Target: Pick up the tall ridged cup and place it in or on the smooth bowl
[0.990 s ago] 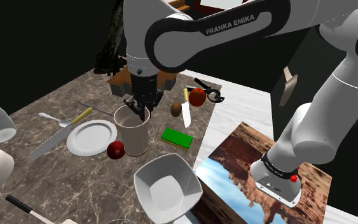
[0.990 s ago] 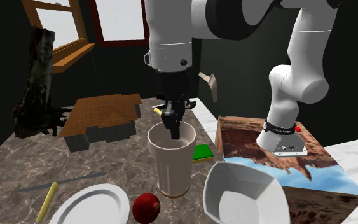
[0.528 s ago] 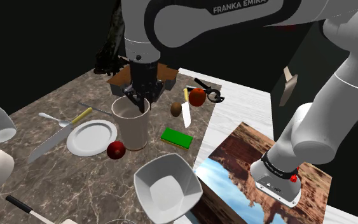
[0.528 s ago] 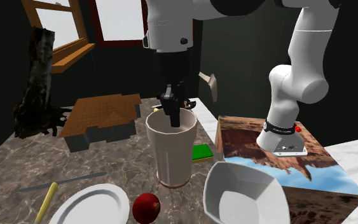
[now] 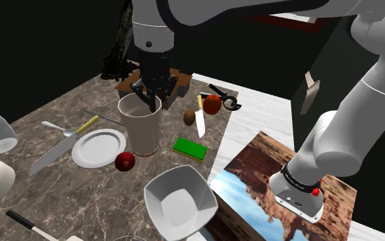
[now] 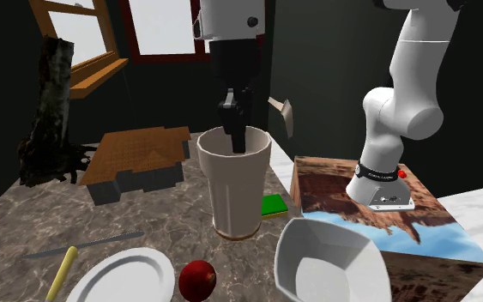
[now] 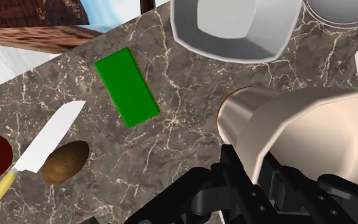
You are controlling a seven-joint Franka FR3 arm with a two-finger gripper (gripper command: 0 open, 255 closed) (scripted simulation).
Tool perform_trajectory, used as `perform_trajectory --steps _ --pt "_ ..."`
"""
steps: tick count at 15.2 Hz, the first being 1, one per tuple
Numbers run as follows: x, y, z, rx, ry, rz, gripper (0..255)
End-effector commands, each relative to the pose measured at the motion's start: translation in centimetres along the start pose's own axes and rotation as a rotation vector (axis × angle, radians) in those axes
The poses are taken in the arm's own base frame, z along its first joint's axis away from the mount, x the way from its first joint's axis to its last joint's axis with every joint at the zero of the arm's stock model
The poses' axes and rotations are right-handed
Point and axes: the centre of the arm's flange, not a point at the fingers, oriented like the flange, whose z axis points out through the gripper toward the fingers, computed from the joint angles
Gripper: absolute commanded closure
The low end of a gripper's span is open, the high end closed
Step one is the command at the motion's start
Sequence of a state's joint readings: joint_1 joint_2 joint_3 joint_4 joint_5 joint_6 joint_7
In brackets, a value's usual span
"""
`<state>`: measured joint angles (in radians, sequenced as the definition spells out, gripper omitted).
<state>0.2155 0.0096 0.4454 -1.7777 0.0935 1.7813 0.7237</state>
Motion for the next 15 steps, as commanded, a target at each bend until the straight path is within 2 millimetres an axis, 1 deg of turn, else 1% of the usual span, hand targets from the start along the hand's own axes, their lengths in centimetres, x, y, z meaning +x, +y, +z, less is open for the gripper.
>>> perform_trajectory --steps 1,13,14,15 --pt "-2.1 0.0 -0.8 0.001 0.001 0.000 255" --pt "-17.4 0.2 -4.7 0.001 0.001 0.000 255" --pt "-18.5 0.2 -5.0 0.001 0.001 0.000 255" --pt "-18.5 0.3 -4.5 0.001 0.001 0.000 255"
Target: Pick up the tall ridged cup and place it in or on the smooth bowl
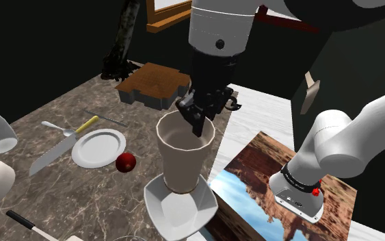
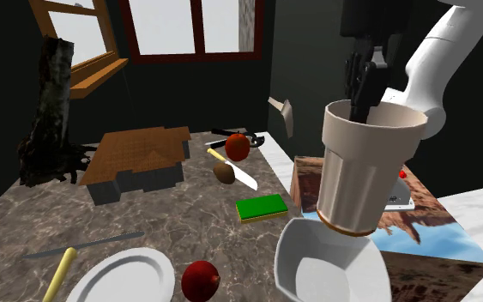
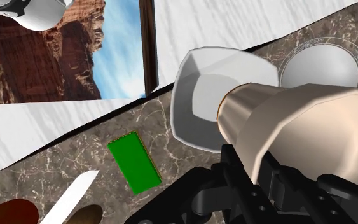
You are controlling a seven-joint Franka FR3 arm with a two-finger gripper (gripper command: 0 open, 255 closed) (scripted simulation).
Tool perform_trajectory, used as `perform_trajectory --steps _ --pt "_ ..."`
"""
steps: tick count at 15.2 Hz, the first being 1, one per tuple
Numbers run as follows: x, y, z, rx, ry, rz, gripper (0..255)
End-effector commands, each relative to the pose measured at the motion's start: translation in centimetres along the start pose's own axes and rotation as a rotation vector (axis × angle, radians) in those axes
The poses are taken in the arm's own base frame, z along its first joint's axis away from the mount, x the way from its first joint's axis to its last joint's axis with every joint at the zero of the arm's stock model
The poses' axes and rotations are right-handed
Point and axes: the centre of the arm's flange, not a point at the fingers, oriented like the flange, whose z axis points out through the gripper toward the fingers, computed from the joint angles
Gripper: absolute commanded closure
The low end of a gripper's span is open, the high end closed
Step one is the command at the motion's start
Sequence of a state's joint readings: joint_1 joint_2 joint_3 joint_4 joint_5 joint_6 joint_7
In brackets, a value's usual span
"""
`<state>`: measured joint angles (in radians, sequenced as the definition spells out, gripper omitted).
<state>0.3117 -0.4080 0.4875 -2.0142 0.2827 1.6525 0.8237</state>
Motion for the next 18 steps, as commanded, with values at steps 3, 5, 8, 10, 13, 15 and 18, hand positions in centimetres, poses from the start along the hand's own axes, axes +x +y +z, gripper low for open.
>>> perform_trajectory --steps 3,5,8,10,13,15,18 --pt "-0.3 0.2 1.7 0.001 0.000 0.001 255" --pt "-0.3 0.3 2.7 0.001 0.000 0.001 255" --pt "-0.1 0.4 4.3 0.001 0.000 0.001 255" --pt "-0.1 0.5 5.3 0.001 0.000 0.001 255" --pt "0.0 0.6 6.9 0.001 0.000 0.001 255" --pt "0.1 0.7 8.0 0.001 0.000 0.001 255" --pt "0.2 0.8 9.5 0.001 0.000 0.001 255"
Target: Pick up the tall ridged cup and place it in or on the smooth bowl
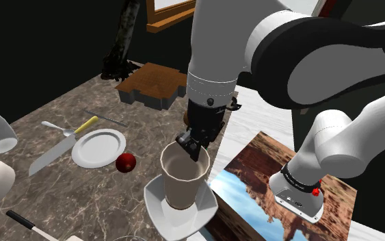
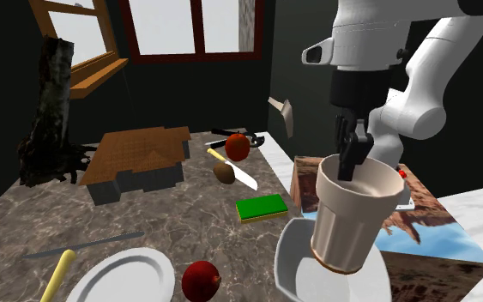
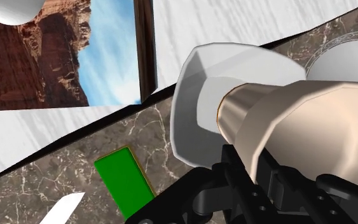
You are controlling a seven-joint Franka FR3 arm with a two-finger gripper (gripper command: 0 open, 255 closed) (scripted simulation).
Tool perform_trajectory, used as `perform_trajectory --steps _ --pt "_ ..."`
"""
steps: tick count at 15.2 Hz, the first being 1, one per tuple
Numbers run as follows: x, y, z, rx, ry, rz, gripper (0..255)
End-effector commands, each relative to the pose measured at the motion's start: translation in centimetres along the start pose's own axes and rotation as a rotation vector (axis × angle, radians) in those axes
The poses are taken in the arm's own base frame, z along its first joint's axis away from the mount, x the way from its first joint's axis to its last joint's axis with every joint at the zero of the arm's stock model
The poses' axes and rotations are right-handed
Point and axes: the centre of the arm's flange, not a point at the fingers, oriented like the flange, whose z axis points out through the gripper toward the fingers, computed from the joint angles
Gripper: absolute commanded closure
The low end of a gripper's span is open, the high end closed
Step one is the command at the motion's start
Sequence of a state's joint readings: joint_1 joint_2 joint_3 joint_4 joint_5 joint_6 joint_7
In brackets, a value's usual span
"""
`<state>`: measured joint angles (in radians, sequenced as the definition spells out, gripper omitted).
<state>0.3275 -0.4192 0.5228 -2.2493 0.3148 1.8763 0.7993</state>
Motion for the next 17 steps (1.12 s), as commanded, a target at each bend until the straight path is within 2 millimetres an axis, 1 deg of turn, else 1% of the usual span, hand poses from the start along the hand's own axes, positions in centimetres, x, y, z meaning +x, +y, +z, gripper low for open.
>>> perform_trajectory --steps 1,6,13,14,17 --pt "0.0 0.2 1.0 0.001 0.001 0.000 255" --pt "0.2 0.3 3.5 0.001 0.001 0.000 255" --pt "0.2 0.3 3.5 0.001 0.001 0.000 255" --pt "0.2 0.3 3.5 0.001 0.001 0.000 0" --pt "0.2 0.3 3.5 0.001 0.001 0.000 0"
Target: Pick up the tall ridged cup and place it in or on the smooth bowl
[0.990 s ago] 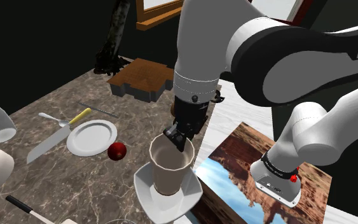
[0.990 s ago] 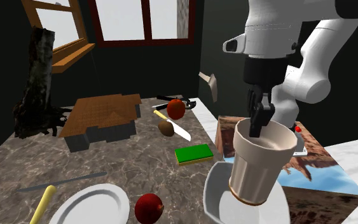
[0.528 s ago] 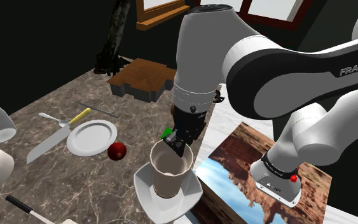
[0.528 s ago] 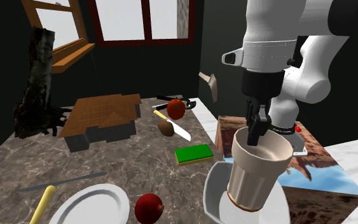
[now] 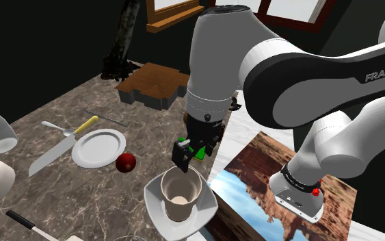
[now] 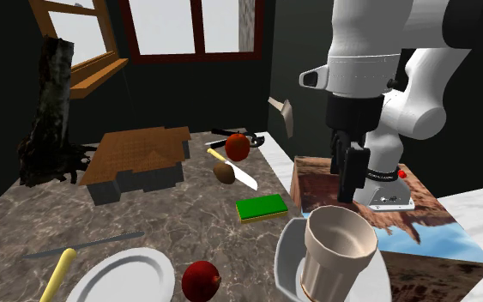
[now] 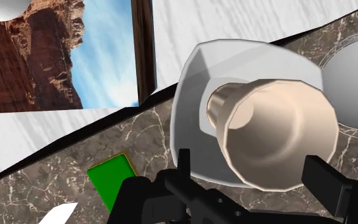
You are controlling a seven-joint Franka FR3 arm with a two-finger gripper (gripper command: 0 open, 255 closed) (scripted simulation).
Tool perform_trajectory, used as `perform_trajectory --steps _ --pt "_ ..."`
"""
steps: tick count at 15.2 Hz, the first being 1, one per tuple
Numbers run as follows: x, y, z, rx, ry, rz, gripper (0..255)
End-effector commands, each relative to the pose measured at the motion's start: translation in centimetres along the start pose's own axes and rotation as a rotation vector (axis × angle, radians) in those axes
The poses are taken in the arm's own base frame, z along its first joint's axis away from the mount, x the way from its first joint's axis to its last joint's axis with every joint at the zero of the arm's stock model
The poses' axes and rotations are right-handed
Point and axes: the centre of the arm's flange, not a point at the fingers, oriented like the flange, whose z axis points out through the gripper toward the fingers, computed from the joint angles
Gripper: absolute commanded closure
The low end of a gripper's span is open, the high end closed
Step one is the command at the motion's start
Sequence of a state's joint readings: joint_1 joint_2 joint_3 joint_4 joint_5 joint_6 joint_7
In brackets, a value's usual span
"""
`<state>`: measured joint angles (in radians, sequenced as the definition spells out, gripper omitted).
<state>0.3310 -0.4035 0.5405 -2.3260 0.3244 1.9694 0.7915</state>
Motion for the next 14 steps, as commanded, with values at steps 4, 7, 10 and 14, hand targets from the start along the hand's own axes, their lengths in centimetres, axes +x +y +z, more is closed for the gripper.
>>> perform_trajectory --steps 4,7,10,14 --pt "0.0 0.0 -2.6 0.000 0.000 0.000 0" --pt "0.0 0.0 -5.0 0.000 0.000 0.000 0" --pt "0.0 0.0 -5.0 0.000 0.000 0.000 0" --pt "0.0 0.0 -5.0 0.000 0.000 0.000 0"
